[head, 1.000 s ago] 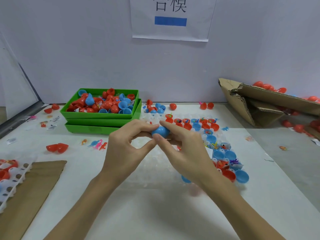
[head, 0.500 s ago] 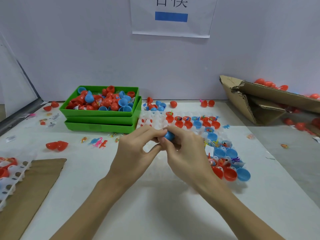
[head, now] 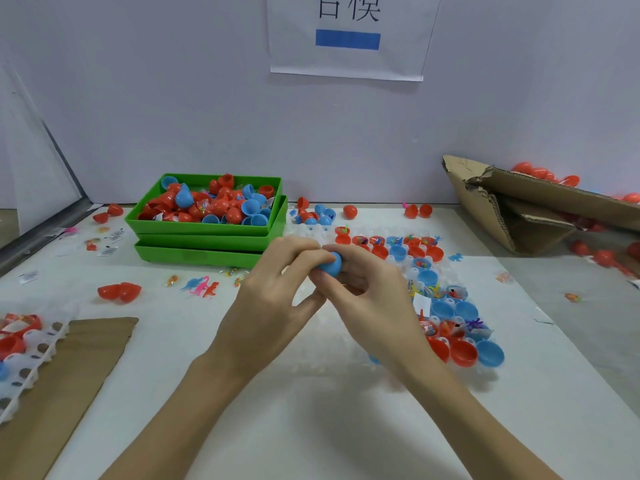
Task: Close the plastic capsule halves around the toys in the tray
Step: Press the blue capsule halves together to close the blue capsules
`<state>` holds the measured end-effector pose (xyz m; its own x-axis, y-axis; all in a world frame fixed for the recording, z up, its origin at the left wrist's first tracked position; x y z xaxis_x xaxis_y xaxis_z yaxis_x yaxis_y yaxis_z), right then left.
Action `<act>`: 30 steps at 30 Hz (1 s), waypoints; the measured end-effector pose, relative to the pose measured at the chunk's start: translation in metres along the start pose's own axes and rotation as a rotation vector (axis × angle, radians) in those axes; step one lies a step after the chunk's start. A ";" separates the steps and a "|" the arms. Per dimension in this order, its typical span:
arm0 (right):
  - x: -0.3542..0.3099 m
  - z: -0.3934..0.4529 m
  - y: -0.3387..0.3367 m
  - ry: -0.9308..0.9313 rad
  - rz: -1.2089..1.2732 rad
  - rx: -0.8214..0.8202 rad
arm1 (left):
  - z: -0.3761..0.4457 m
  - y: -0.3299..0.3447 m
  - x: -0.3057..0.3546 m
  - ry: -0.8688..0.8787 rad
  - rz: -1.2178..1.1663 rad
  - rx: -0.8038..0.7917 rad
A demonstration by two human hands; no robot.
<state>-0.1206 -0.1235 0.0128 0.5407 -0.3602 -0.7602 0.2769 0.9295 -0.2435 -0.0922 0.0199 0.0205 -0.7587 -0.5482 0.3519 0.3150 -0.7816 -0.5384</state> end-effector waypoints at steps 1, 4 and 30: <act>0.000 0.001 -0.002 0.005 0.026 -0.014 | 0.001 0.001 0.000 -0.046 -0.059 -0.032; 0.000 0.004 -0.004 0.056 0.222 -0.090 | 0.004 0.003 -0.004 -0.289 -0.350 -0.192; -0.009 0.009 -0.007 0.083 0.776 -0.198 | 0.003 0.009 0.000 -0.485 -0.861 -0.364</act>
<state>-0.1203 -0.1278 0.0266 0.4583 0.3942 -0.7966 -0.3041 0.9117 0.2762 -0.0880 0.0120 0.0183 -0.3101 0.0267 0.9503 -0.4731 -0.8714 -0.1299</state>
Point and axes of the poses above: each hand's wrist, its own z-axis towards the middle knuckle, its own y-axis out of the palm, x = y × z, the point moved 3 cm from there along z, towards the middle knuckle, and after that the axes turned 14 degrees about -y, right-handed, at the moved point
